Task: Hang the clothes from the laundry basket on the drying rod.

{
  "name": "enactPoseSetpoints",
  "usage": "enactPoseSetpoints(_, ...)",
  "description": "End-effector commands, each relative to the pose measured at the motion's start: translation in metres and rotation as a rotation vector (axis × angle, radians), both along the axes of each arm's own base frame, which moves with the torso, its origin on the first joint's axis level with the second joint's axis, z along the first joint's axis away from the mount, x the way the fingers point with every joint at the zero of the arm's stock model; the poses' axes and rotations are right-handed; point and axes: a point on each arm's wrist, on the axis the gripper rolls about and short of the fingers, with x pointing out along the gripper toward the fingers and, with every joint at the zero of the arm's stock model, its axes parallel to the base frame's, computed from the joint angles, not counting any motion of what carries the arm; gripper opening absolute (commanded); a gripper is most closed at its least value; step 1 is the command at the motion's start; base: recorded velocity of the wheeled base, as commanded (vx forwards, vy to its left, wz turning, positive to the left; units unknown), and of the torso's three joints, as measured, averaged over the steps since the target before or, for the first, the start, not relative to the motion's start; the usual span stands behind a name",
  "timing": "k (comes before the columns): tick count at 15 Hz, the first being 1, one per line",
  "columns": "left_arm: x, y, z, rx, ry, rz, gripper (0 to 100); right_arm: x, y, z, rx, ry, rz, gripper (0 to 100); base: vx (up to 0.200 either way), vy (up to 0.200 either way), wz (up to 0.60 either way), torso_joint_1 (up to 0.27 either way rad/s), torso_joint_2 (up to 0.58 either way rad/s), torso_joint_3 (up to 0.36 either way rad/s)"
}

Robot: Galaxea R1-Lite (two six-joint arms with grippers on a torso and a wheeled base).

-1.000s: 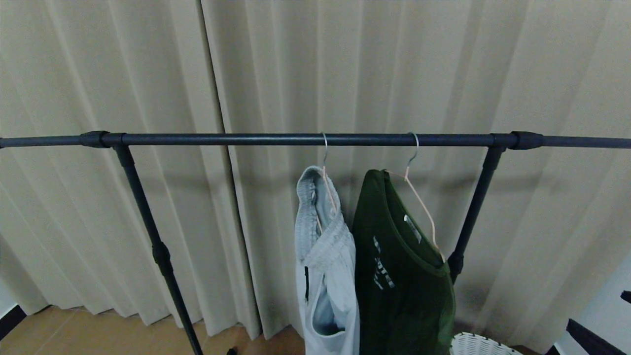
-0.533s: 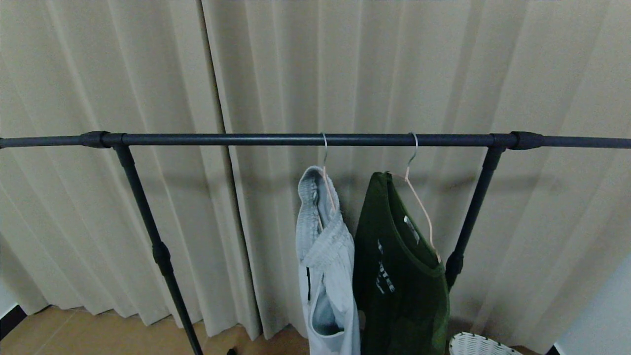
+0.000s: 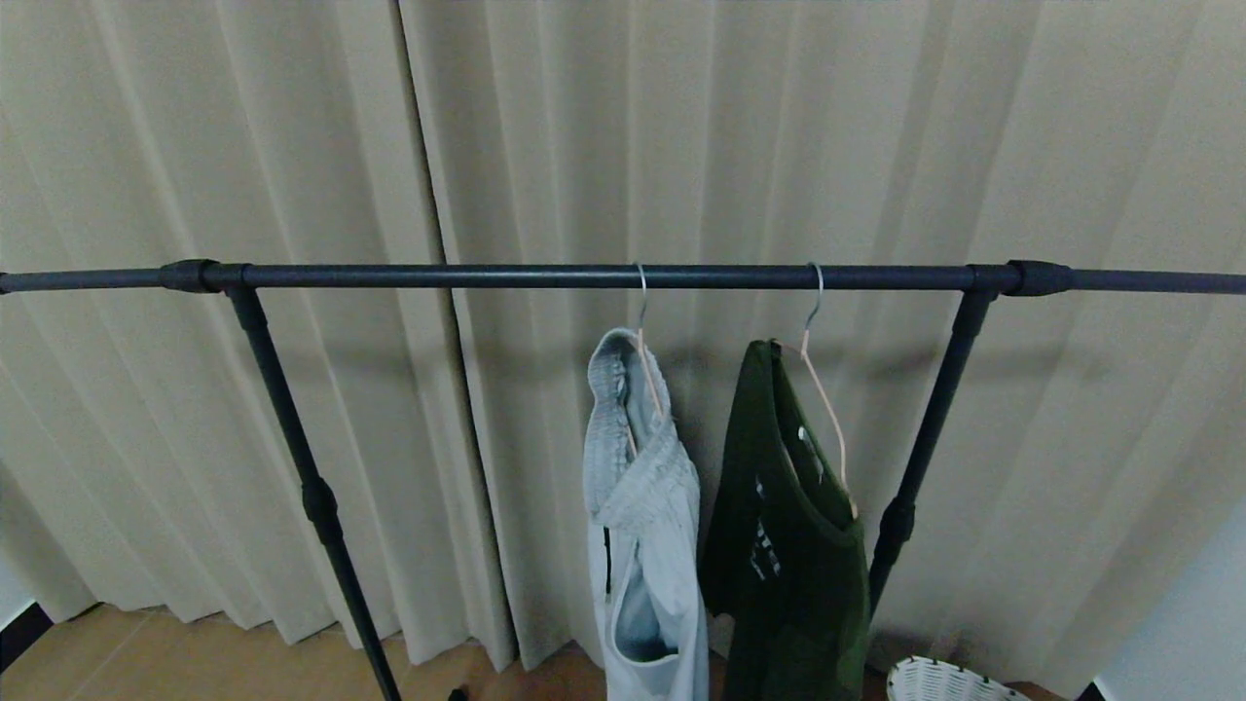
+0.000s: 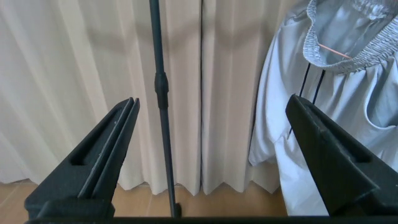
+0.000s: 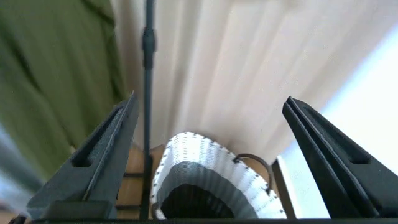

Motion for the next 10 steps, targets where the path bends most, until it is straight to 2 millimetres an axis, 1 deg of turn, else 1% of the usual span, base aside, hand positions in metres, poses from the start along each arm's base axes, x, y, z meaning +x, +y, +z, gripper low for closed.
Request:
enactPoseSetpoints(1, 0.0, 0.0, 0.0, -0.001, -0.002, -0.001, 100, -0.001, -0.001, -0.001, -0.005, -0.024, -0.048, 100, 0.0, 0.0, 0.0, 0.0, 0.0, 0.0)
enactPoseSetpoints(3, 0.0, 0.0, 0.0, -0.002, -0.002, -0.001, 100, 0.001, -0.002, -0.001, -0.011, -0.053, -0.084, 100, 0.0, 0.0, 0.0, 0.0, 0.0, 0.0)
enactPoseSetpoints(4, 0.0, 0.0, 0.0, -0.006, -0.002, 0.001, 100, 0.008, -0.003, -0.006, -0.017, -0.115, -0.128, 100, 0.0, 0.0, 0.0, 0.0, 0.0, 0.0)
enactPoseSetpoints(5, 0.0, 0.0, 0.0, -0.006, -0.002, 0.001, 100, 0.012, -0.003, -0.008, -0.015, -0.161, -0.13, 100, 0.0, 0.0, 0.0, 0.0, 0.0, 0.0)
enactPoseSetpoints(6, 0.0, 0.0, 0.0, -0.007, -0.002, 0.003, 100, 0.015, -0.003, -0.012, -0.007, -0.211, -0.124, 100, 0.0, 0.0, 0.0, 0.0, 0.0, 0.0)
enactPoseSetpoints(7, 0.0, 0.0, 0.0, -0.009, -0.002, 0.003, 100, 0.015, -0.002, -0.01, 0.005, -0.23, -0.114, 100, 0.0, 0.0, 0.0, 0.0, 0.0, 0.0)
enactPoseSetpoints(10, 0.0, 0.0, 0.0, -0.01, -0.002, 0.003, 100, 0.016, -0.001, -0.01, 0.1, -0.237, -0.062, 100, 0.0, 0.0, 0.0, 0.0, 0.0, 0.0)
